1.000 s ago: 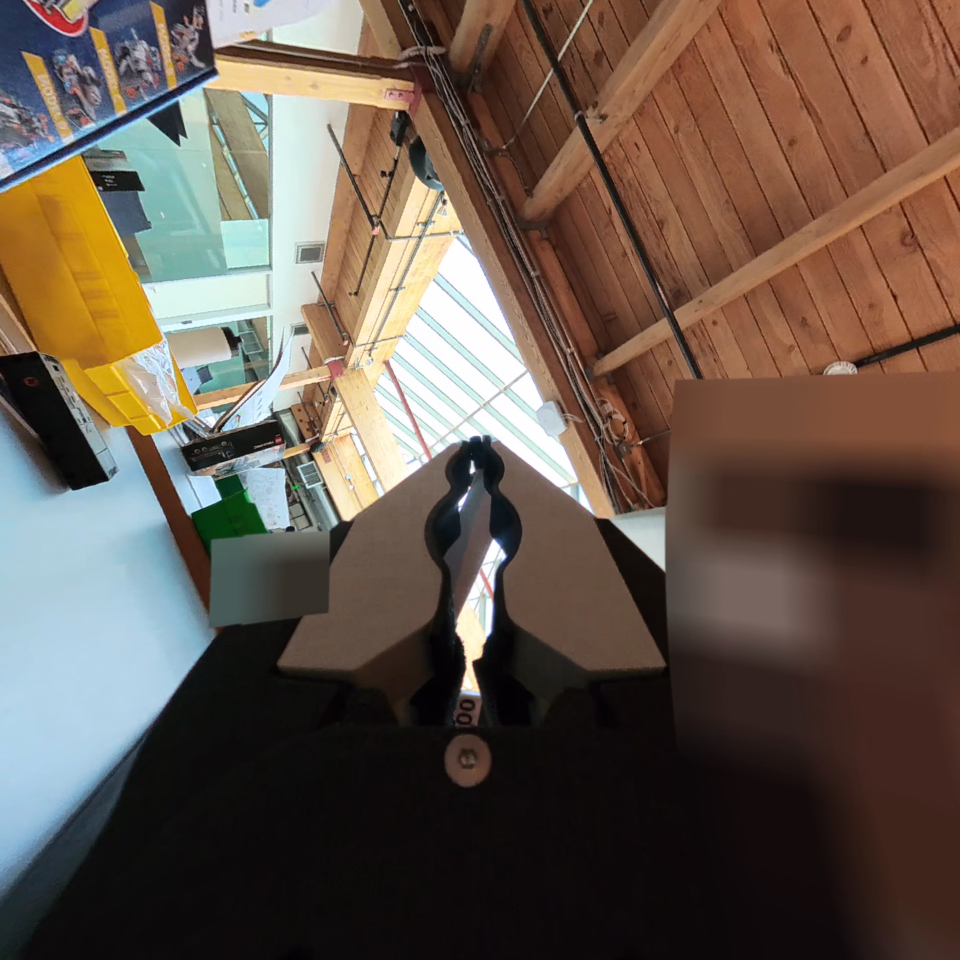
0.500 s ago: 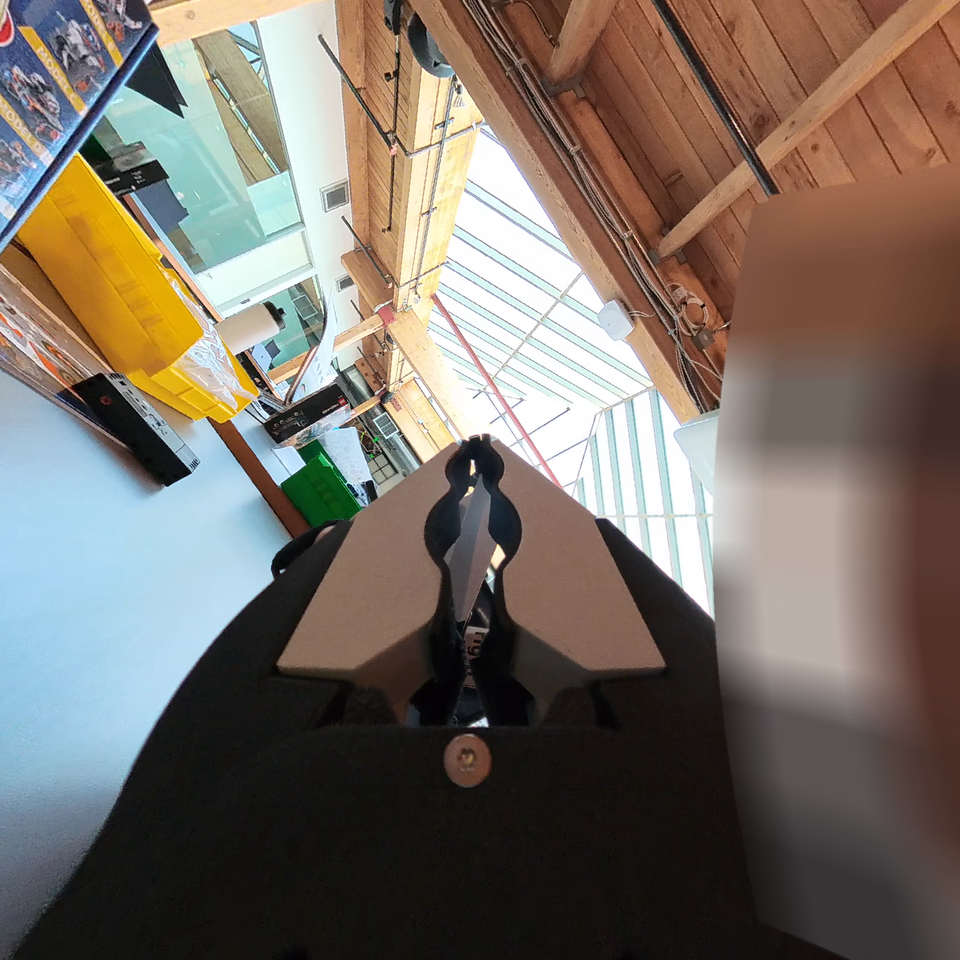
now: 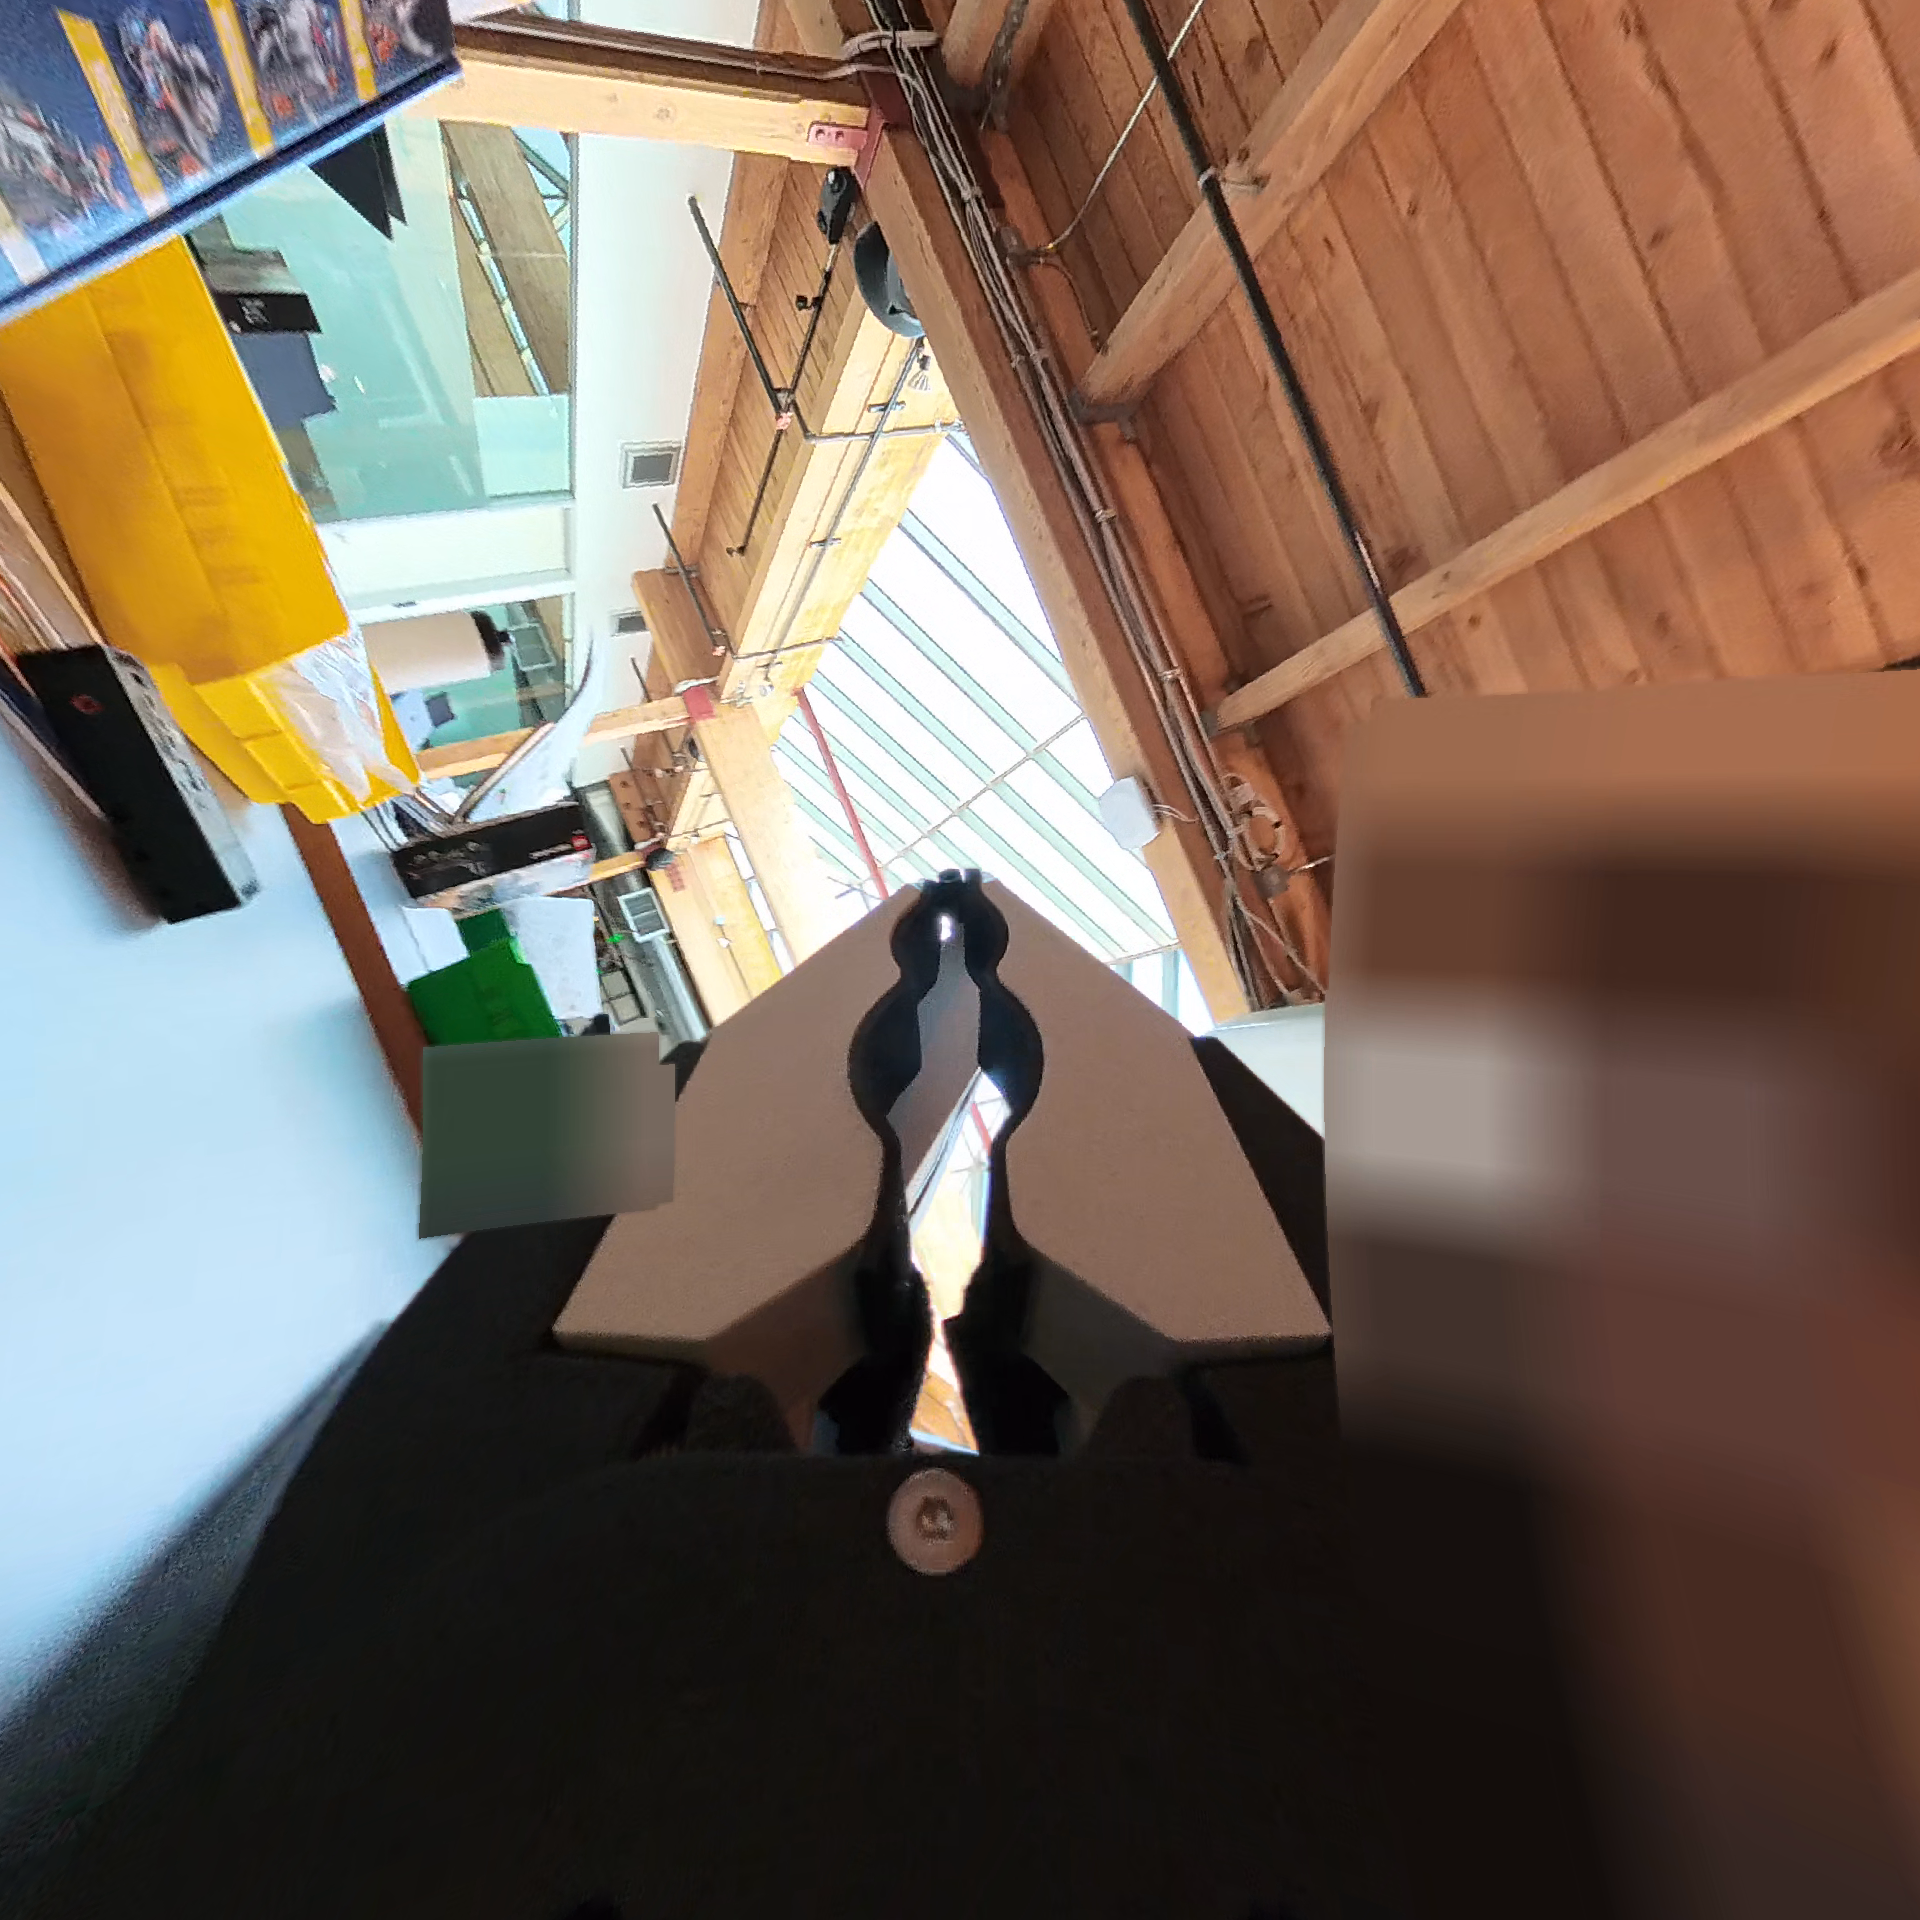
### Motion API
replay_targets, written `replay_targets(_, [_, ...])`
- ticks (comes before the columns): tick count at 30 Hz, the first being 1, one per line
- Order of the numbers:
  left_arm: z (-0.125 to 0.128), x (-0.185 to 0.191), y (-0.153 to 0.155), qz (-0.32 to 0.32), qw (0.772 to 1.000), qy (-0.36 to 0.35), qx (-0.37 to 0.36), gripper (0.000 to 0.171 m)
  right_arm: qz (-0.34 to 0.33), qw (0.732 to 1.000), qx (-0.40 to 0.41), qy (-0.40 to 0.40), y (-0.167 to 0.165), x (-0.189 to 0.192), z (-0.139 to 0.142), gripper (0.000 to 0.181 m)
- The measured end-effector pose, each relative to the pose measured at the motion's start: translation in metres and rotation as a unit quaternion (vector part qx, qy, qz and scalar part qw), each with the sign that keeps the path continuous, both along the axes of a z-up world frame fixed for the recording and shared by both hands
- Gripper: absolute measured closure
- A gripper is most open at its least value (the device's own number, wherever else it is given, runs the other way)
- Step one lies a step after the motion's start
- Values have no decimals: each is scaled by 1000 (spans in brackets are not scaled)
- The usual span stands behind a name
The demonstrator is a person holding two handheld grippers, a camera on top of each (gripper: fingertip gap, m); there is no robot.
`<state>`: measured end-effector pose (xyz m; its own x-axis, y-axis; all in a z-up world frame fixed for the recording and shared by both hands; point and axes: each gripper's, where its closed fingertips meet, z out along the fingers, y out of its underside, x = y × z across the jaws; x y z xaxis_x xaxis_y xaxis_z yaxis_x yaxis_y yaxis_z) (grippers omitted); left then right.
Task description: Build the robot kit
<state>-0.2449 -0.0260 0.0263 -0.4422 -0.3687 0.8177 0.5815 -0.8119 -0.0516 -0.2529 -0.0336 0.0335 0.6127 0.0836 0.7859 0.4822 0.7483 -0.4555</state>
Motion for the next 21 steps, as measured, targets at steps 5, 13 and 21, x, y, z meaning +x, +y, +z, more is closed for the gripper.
replay_targets(5, [-2,2,-2,0,999,27,19,170,21,1000,-5,-2,-2,1,-2,176])
replay_targets(13, [-4,4,-8,-31,998,40,35,170,78,996,-33,9,-8,1,-4,176])
replay_targets(21, [-7,5,-10,-30,994,79,71,170,110,992,-59,3,-8,0,-9,176])
